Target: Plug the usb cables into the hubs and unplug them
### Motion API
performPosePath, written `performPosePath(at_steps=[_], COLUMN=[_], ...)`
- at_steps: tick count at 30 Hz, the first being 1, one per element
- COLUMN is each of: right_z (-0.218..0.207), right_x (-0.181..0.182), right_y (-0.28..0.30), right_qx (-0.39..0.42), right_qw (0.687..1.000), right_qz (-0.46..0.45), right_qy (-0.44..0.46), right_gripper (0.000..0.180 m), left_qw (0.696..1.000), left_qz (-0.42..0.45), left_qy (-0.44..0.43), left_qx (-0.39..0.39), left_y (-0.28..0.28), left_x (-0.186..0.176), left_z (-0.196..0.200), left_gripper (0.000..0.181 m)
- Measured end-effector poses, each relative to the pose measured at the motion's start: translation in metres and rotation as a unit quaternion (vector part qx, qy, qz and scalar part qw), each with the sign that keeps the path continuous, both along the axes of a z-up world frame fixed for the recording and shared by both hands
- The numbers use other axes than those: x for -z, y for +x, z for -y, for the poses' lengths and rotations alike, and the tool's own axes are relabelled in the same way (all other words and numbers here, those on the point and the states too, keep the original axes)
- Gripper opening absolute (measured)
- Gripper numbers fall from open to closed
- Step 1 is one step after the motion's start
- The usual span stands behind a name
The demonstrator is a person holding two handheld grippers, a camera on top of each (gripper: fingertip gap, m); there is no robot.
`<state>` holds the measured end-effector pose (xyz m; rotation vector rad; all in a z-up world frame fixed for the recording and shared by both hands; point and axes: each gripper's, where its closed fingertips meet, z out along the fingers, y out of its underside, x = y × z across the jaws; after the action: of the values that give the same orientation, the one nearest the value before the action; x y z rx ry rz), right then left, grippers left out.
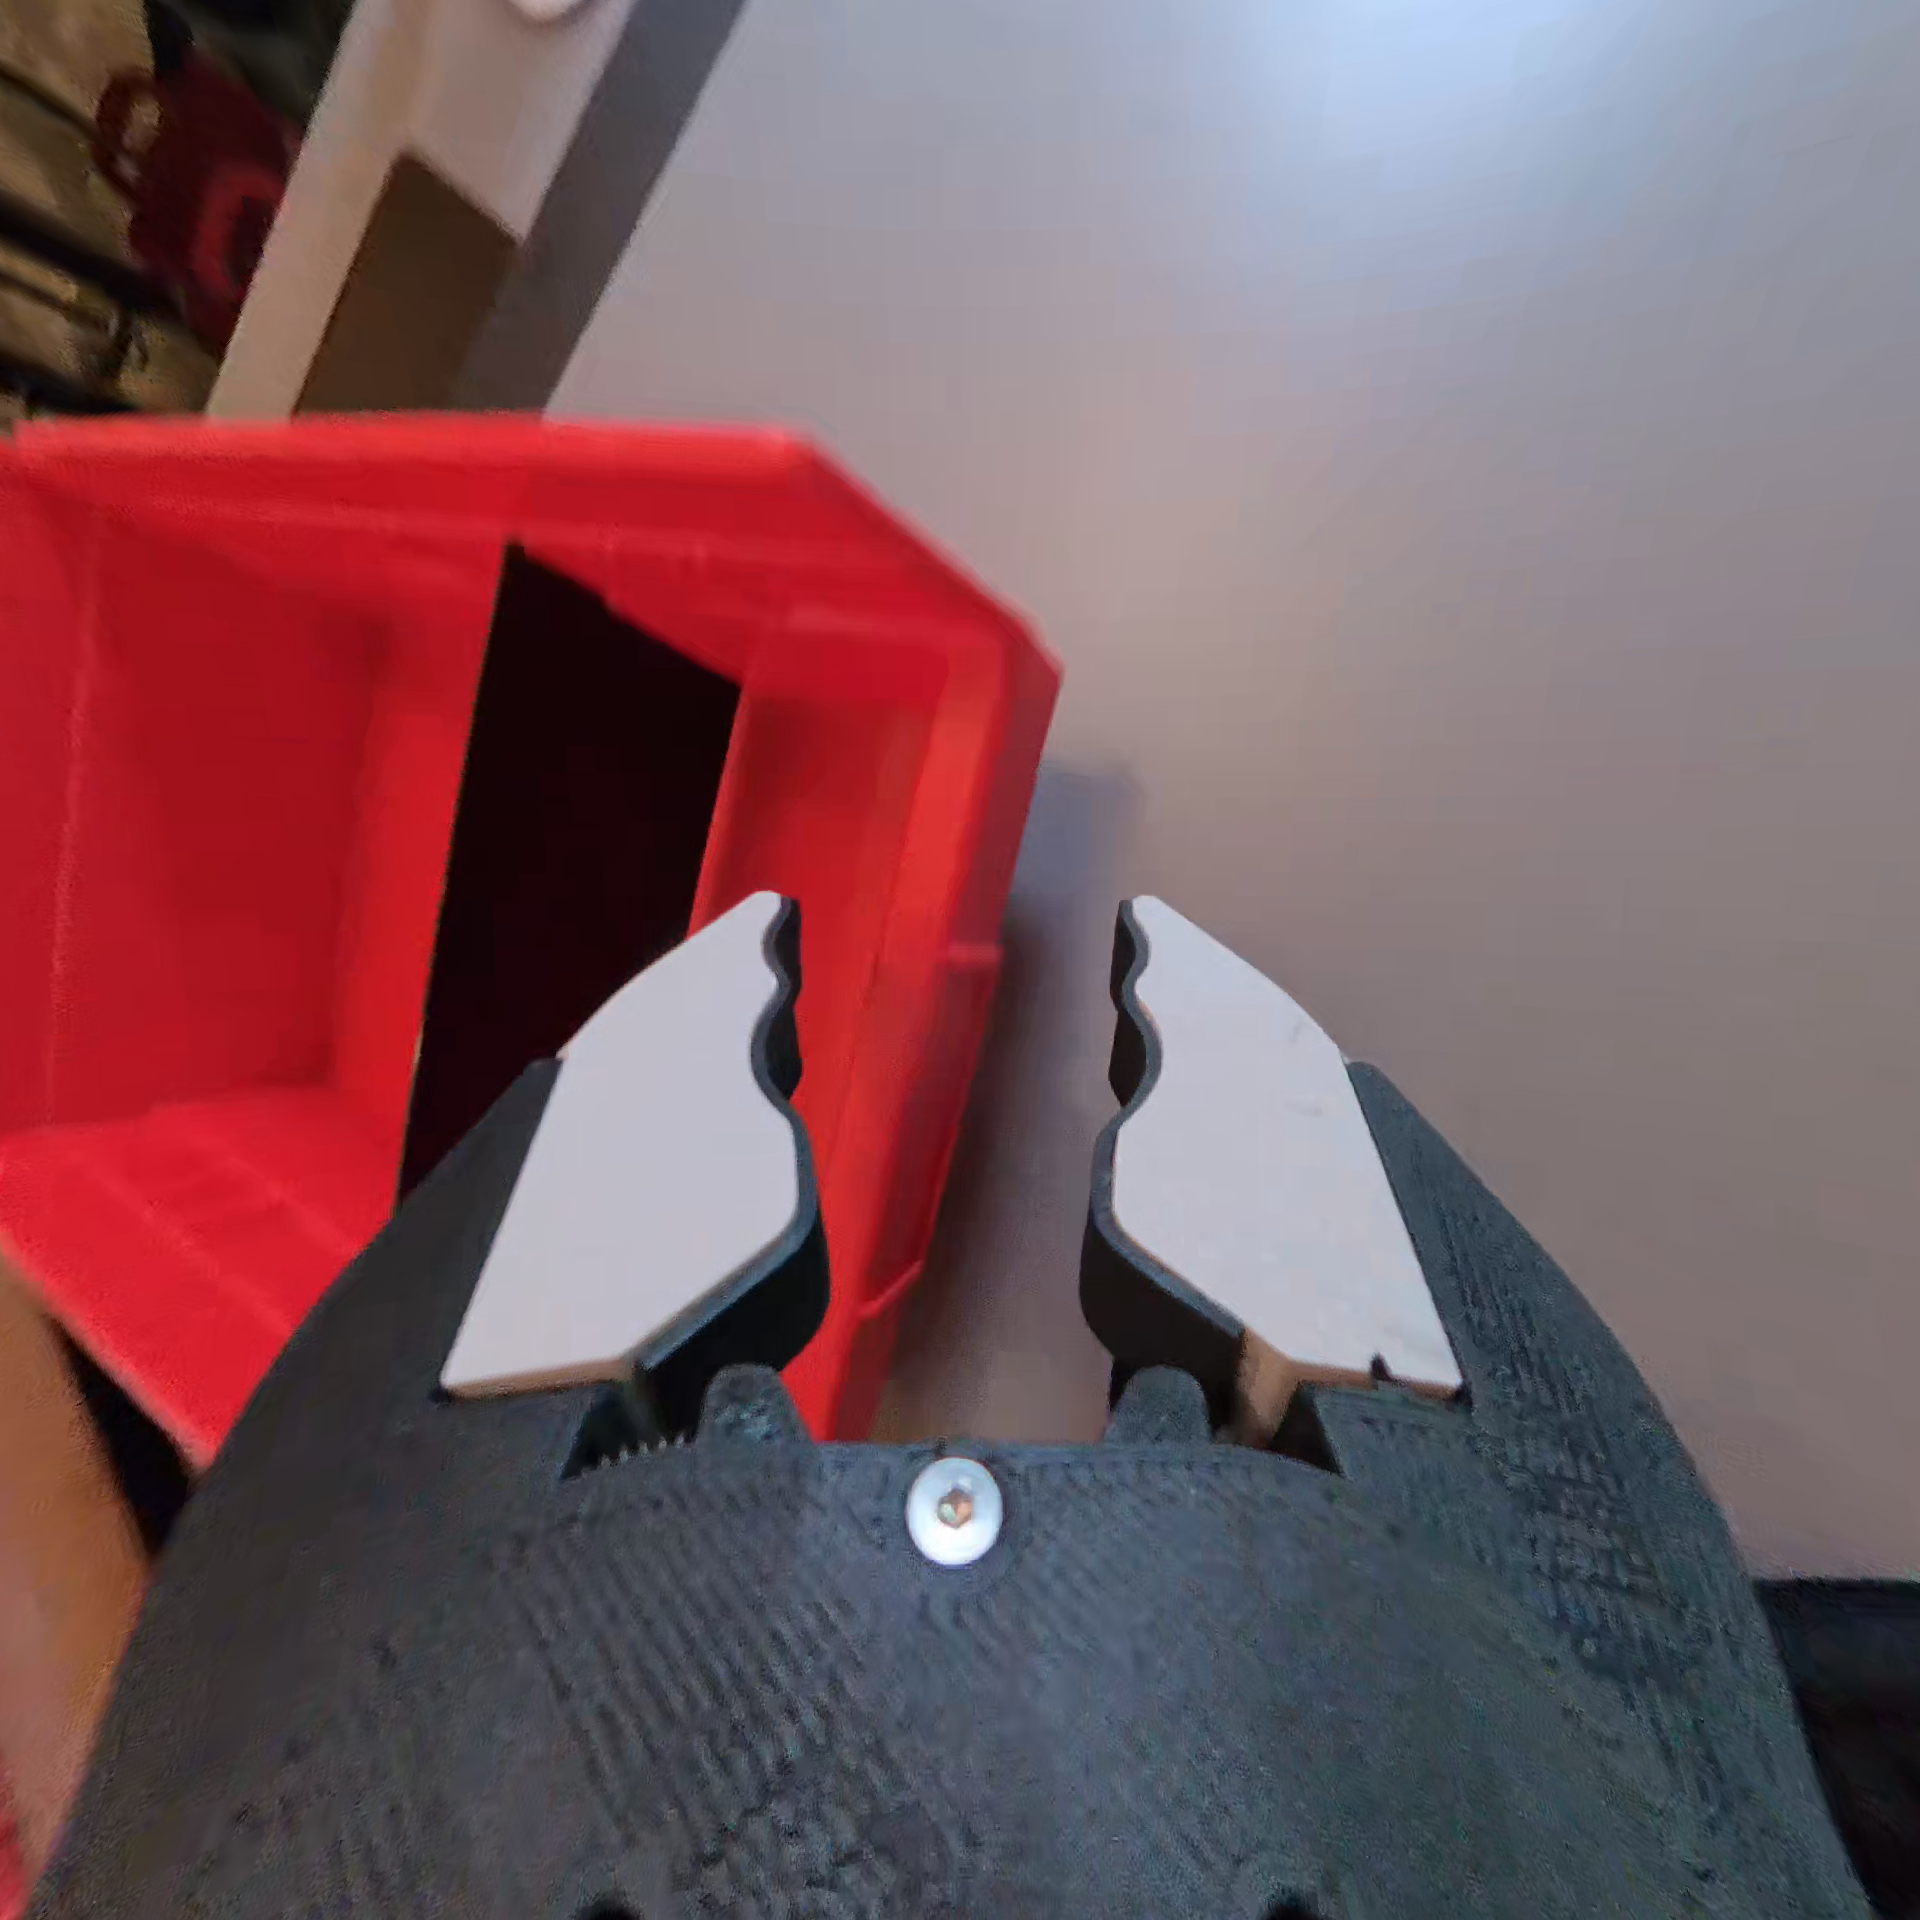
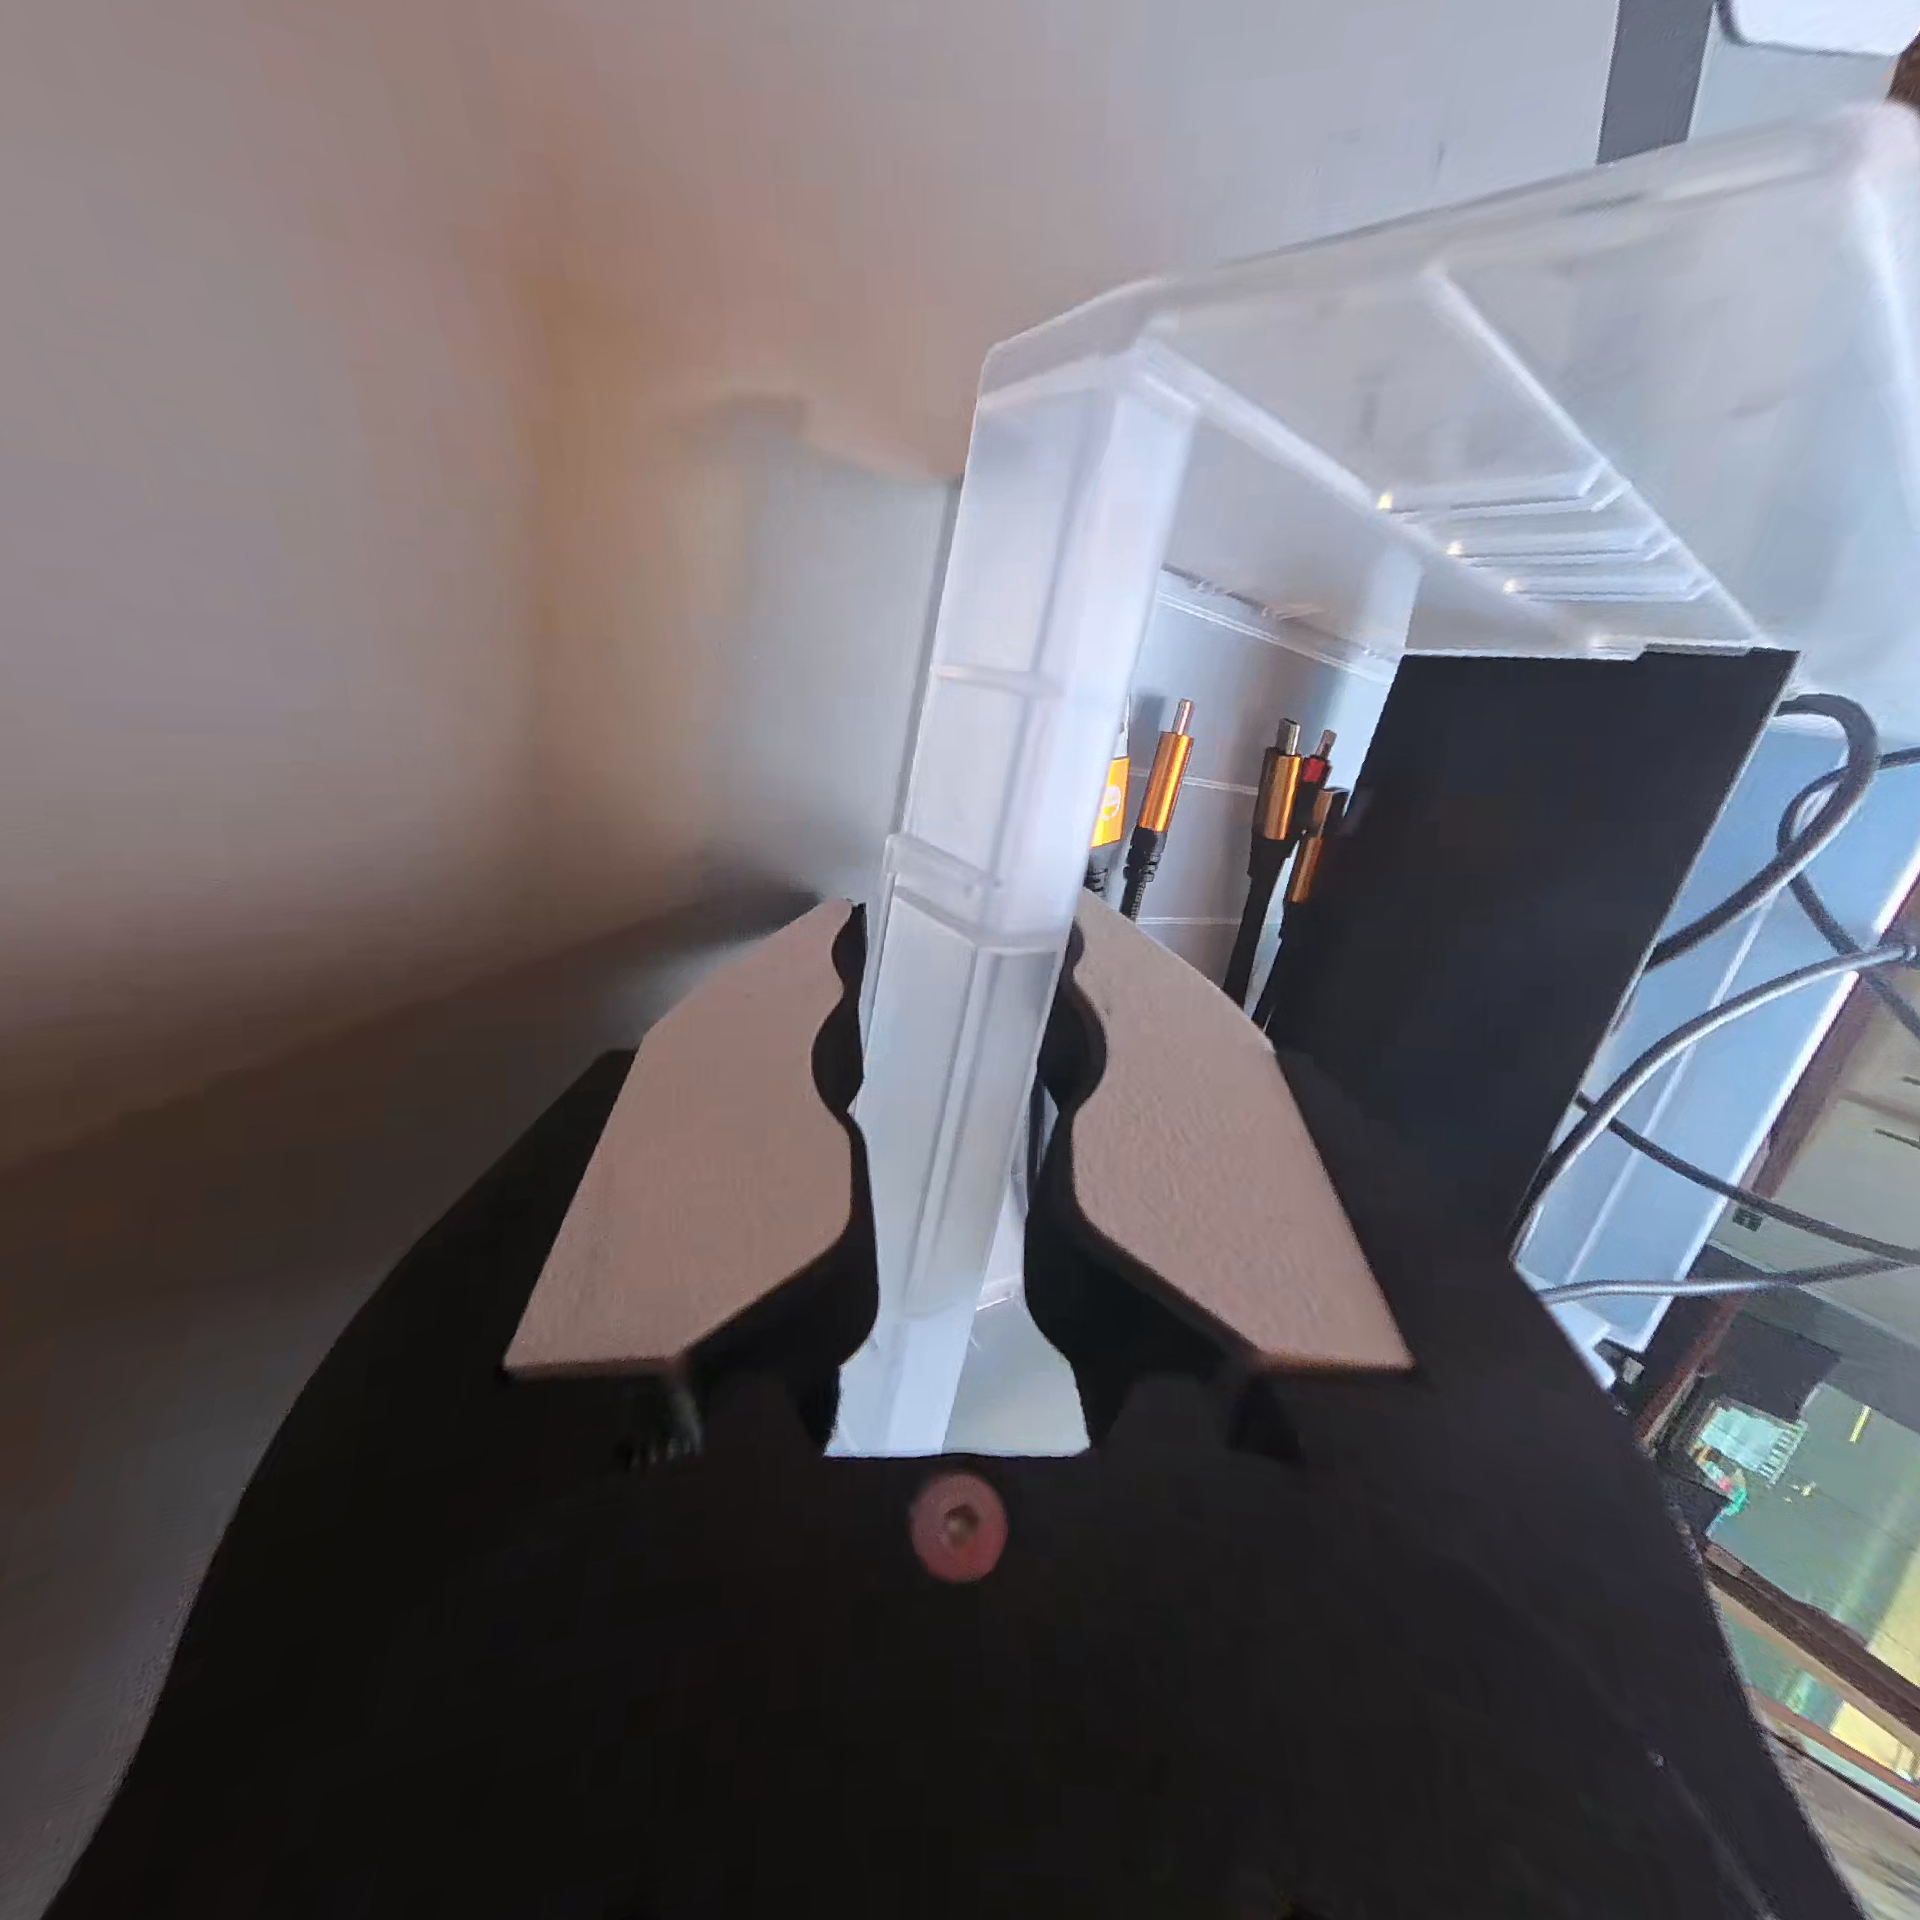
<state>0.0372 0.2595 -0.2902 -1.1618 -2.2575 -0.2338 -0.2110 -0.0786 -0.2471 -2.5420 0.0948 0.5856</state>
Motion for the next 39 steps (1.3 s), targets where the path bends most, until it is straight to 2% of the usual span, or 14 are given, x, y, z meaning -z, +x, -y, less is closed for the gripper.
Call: performPosePath(at_steps=[3,5,6,8,13,18,21,24,27,30,32,34,36,39], right_z=[0.013,0.027,0.036,0.058,0.117,0.185,0.219,0.201,0.141,0.098,0.093,0.094,0.092,0.086], right_x=[0.0,-0.001,-0.001,-0.001,-0.002,-0.012,-0.053,-0.106,-0.131,-0.108,-0.086,-0.069,-0.059,-0.053], right_y=[0.001,0.006,0.01,0.019,0.047,0.072,0.085,0.106,0.145,0.179,0.181,0.17,0.157,0.141], right_qx=[-0.021,-0.044,-0.055,-0.083,-0.152,-0.158,-0.136,-0.06,0.078,0.201,0.24,0.258,0.268,0.259], right_qw=[1.0,0.999,0.998,0.996,0.987,0.981,0.954,0.917,0.874,0.834,0.811,0.801,0.804,0.824], right_qz=[-0.007,-0.004,-0.005,-0.012,-0.04,-0.091,-0.186,-0.317,-0.426,-0.455,-0.453,-0.445,-0.434,-0.422], right_qy=[0.011,0.02,0.021,0.02,0.028,-0.066,-0.191,-0.236,-0.221,-0.239,-0.283,-0.308,-0.306,-0.277], right_gripper=[0.032,0.032,0.032,0.031,0.031,0.032,0.032,0.03,0.03,0.044,0.053,0.056,0.054,0.023], left_qw=[0.995,0.99,0.989,0.985,0.983,0.958,0.937,0.944,0.952,0.945,0.917,0.891,0.884,0.894], left_qz=[-0.048,-0.058,-0.071,-0.123,-0.125,-0.138,-0.167,-0.149,-0.07,0.109,0.246,0.322,0.329,0.266], left_qy=[-0.082,-0.126,-0.13,-0.11,-0.072,-0.039,-0.004,0.028,0.114,0.184,0.222,0.254,0.294,0.349], left_qx=[-0.017,-0.004,0.012,0.058,0.114,0.247,0.307,0.291,0.276,0.248,0.223,0.194,0.153,0.091], left_y=[-0.025,-0.034,-0.036,-0.034,-0.006,0.058,0.085,0.098,0.125,0.171,0.215,0.254,0.277,0.276], left_x=[0.021,0.041,0.047,0.045,0.044,0.043,0.037,0.026,0.003,-0.016,-0.027,-0.032,-0.028,-0.019], left_z=[0.022,0.025,0.02,0.0,-0.048,-0.112,-0.143,-0.149,-0.133,-0.105,-0.09,-0.084,-0.093,-0.12], left_gripper=[0.059,0.05,0.033,0.031,0.031,0.031,0.033,0.045,0.041,0.044,0.048,0.053,0.061,0.056])
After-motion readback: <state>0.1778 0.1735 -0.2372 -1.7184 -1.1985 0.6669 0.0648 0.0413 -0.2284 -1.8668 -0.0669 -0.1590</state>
